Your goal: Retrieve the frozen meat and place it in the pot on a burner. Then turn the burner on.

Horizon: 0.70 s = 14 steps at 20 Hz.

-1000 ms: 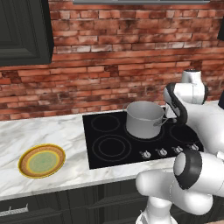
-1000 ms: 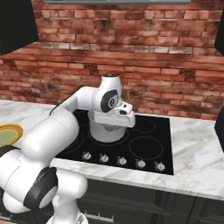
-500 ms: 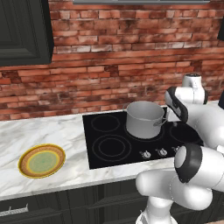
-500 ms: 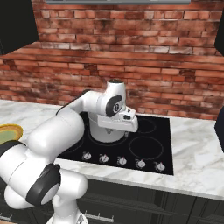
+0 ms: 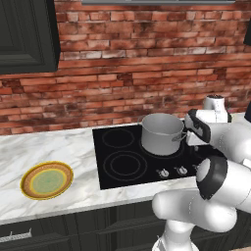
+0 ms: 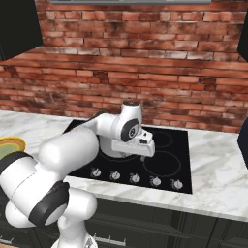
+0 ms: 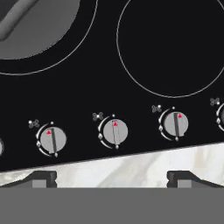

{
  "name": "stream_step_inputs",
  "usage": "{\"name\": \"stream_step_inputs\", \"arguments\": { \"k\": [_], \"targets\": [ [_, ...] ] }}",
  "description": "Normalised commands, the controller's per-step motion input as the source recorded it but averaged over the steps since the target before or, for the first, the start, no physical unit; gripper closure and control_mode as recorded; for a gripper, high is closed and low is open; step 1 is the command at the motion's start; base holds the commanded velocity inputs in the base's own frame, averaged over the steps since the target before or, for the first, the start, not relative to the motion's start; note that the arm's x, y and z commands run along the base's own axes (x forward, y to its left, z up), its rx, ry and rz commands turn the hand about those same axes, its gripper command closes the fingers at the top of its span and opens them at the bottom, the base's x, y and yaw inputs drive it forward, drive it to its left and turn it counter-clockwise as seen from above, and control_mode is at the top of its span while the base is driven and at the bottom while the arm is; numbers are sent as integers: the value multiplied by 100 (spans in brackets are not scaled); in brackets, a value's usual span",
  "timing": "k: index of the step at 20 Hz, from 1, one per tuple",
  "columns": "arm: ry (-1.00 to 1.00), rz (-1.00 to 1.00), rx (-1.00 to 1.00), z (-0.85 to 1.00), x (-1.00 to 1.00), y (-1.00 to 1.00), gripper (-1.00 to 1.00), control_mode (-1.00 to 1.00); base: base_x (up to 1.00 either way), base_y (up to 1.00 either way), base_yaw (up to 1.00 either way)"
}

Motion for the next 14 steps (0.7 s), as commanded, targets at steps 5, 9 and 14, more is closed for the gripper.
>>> {"name": "stream_step_inputs", "arguments": {
  "k": [5,9,14],
  "targets": [
    [-4,0,0,-42,0,0,-100,-100,0,0,0],
    [-6,0,0,-46,0,0,-100,-100,0,0,0],
    [-1,0,0,-48,0,-7,-100,-100,0,0,0]
  ]
}}
